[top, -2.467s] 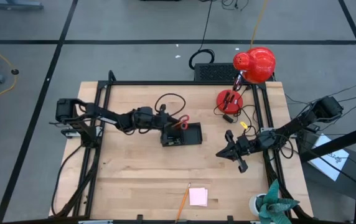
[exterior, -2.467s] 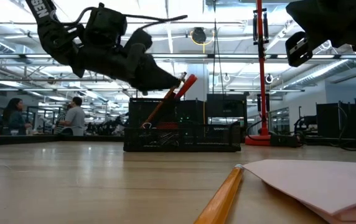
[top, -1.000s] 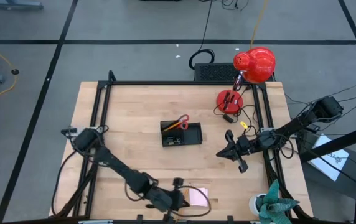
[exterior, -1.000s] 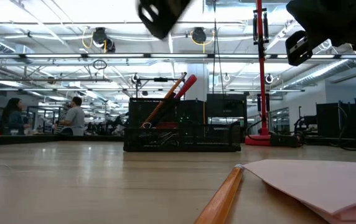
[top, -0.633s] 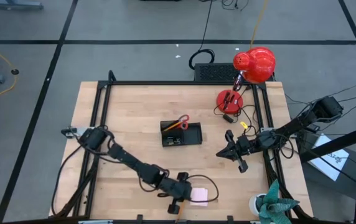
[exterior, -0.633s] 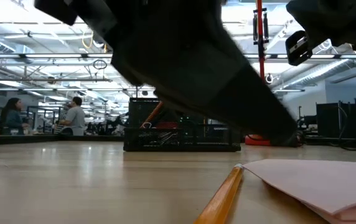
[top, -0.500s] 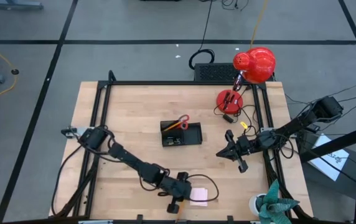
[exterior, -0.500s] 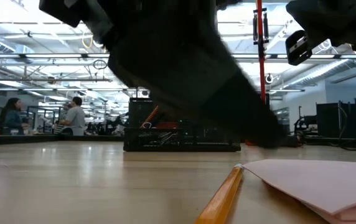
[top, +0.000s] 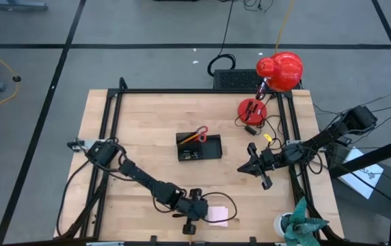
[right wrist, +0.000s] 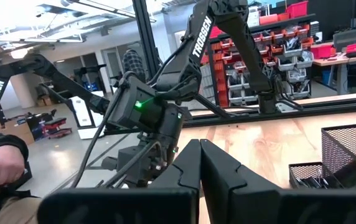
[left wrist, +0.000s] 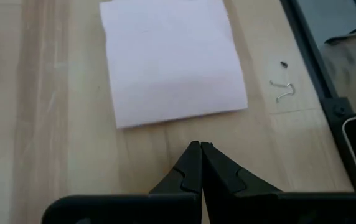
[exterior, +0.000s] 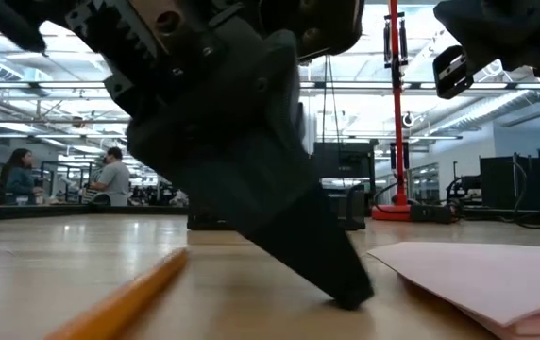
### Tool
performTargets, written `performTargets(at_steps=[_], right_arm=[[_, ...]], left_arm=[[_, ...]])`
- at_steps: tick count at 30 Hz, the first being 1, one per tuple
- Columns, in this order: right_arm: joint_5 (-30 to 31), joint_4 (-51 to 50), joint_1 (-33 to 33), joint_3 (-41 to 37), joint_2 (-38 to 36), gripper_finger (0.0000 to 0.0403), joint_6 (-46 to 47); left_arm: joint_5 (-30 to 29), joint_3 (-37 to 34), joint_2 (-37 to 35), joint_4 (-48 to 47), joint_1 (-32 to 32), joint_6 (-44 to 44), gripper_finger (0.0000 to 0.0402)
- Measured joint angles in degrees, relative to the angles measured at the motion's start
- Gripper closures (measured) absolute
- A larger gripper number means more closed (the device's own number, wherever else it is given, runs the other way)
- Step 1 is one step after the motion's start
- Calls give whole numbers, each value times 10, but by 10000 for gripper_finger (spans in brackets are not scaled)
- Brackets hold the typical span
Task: Pick and place office supplies into organizer
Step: Put the pencil into the desk organizer
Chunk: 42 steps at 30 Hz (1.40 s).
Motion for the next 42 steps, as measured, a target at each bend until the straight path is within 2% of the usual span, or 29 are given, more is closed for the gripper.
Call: performTargets(at_steps=[8, 10, 13, 16, 20, 25, 28, 30, 32, 35, 39, 42], right_arm=[[0, 0, 0, 0, 0, 403, 2], [0, 0, 0, 0, 0, 403, 2], [0, 0, 0, 0, 0, 403, 2], [0, -1, 0, 0, 0, 403, 2], [0, -5, 0, 0, 0, 403, 2], [-2, -23, 0, 0, 0, 402, 1], [-2, -24, 0, 0, 0, 401, 0], [-4, -24, 0, 0, 0, 401, 1], [-16, -23, 0, 0, 0, 402, 0], [-16, -22, -1, 0, 0, 401, 0], [-16, -15, -1, 0, 0, 402, 6], [-28, -23, 1, 0, 0, 402, 6]], left_arm=[[-13, -5, -21, -9, 0, 48, 398], [-23, -3, -46, -44, 1, 47, 399], [-69, 17, -95, -131, 0, -20, 396], [-115, 53, -143, -259, -14, -108, 399], [-121, 81, -153, -350, -48, -200, 395], [-124, 102, -162, -301, -100, -349, 398], [-125, 100, -148, -242, -122, -444, 396], [-154, 100, -144, -180, -138, -456, 389], [-187, 102, -131, -99, -152, -423, 387], [-233, 101, -112, -36, -162, -417, 395], [-320, 101, -112, -54, -145, -580, 398], [-319, 102, -92, -79, -128, -652, 399]])
